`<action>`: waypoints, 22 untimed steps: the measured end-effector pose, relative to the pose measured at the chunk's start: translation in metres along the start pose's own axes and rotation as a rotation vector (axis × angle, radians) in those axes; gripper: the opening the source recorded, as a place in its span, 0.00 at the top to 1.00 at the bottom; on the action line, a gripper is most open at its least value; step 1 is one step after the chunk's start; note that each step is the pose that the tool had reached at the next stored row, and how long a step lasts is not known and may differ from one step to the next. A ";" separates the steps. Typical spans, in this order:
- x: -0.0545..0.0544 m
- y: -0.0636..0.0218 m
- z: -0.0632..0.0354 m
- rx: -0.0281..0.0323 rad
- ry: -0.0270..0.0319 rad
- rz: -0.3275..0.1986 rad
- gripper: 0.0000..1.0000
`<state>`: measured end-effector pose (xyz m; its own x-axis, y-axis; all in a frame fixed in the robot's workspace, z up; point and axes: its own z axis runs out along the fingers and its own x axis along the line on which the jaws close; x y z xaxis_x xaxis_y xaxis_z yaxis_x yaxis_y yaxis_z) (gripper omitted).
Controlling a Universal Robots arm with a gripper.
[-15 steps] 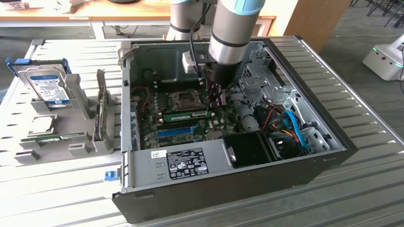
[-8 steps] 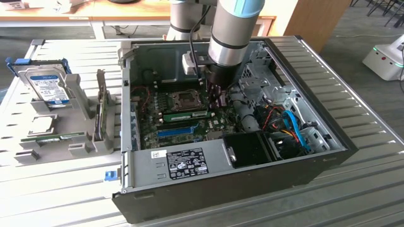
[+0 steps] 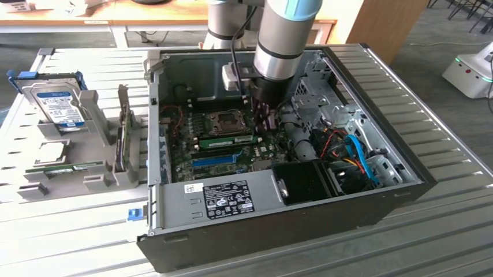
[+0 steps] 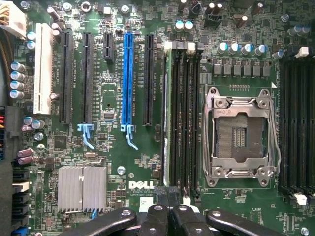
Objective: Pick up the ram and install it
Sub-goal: 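Press down the ram until it locks into place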
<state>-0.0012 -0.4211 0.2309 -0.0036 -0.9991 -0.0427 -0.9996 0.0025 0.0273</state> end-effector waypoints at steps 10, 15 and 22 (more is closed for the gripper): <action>-0.001 0.0000 0.0006 0.0000 -0.0001 0.000 0.89; -0.001 -0.0001 0.0032 -0.0001 0.0000 0.000 0.89; -0.001 -0.0001 0.0045 -0.0001 0.0002 0.000 0.89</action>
<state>-0.0012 -0.4202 0.2265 -0.0036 -0.9991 -0.0425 -0.9996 0.0024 0.0273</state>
